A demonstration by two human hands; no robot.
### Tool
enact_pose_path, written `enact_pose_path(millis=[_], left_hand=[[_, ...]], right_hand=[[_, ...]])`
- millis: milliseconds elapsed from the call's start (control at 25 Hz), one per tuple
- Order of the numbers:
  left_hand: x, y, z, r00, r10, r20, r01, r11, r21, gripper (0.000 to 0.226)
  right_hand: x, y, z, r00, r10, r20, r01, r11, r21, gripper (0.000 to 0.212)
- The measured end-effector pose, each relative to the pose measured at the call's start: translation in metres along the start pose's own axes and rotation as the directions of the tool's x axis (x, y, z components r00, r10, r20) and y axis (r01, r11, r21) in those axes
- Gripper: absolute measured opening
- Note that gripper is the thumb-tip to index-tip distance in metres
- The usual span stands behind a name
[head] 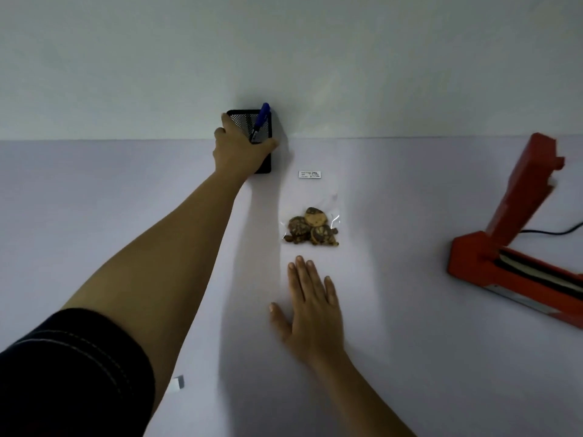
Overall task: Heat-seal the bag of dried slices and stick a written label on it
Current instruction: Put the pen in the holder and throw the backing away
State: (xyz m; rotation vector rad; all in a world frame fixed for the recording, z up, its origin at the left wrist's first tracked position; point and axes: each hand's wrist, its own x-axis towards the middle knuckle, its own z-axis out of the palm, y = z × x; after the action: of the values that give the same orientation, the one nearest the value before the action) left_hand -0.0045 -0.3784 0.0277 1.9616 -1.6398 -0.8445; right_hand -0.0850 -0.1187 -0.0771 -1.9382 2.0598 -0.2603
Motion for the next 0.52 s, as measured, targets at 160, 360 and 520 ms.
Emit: enact_pose_path(millis=[160,360,520], left_hand=[[0.014,0.005,0.006,0.999,-0.024,0.028,0.025,0.999,-0.039,0.104],[-0.005,0.004,-0.005,1.000,0.008,0.028,-0.009,0.999,0.032,0.108],[-0.077,-0.042,-0.020,0.973,0.214,-0.085,-0.214,0.977,0.013,0.075]], right_hand=[[0.001,0.000,0.000,1.000,0.007,-0.007,-0.007,1.000,-0.001,0.072],[-0.001,0.000,-0.002,1.000,-0.008,-0.003,0.008,1.000,-0.018,0.072],[0.001,-0.001,-0.004,1.000,-0.020,0.020,0.021,0.999,-0.031,0.069]])
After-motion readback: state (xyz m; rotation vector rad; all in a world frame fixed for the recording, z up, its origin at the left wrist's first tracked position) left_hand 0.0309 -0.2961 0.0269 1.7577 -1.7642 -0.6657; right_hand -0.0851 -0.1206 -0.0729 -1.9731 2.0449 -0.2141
